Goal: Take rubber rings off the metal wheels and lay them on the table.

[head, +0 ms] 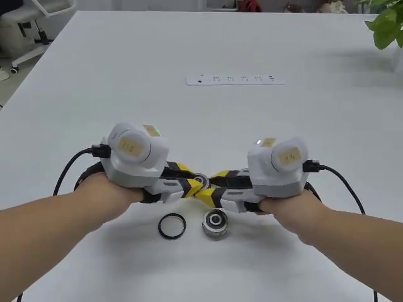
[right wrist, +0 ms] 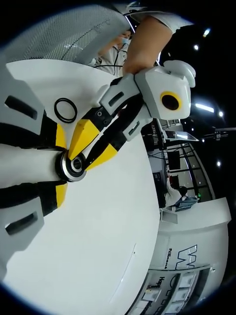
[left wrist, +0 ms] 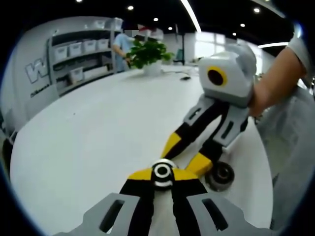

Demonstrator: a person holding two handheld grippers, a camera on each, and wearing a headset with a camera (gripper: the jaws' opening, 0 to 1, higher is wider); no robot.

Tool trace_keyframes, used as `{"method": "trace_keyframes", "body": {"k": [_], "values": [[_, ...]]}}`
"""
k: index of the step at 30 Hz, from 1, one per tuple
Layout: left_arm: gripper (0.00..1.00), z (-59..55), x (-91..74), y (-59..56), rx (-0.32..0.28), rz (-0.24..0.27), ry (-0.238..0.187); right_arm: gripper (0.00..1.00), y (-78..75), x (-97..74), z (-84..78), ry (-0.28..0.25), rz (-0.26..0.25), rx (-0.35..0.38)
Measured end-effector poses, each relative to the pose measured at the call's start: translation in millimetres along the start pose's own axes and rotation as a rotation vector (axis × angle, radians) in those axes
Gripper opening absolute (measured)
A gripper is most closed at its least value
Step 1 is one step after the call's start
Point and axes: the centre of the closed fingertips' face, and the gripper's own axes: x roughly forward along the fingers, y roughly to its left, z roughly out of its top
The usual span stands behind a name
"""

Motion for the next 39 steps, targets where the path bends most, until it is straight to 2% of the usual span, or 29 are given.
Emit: {"method": "trace_keyframes", "body": {"k": [39], "values": [[0.12,0.2,0.5,-0.6,-0.009,0.011,0.002,0.10,-1.0,-4.9,-3.1,0.011,0.008,0.020]]}}
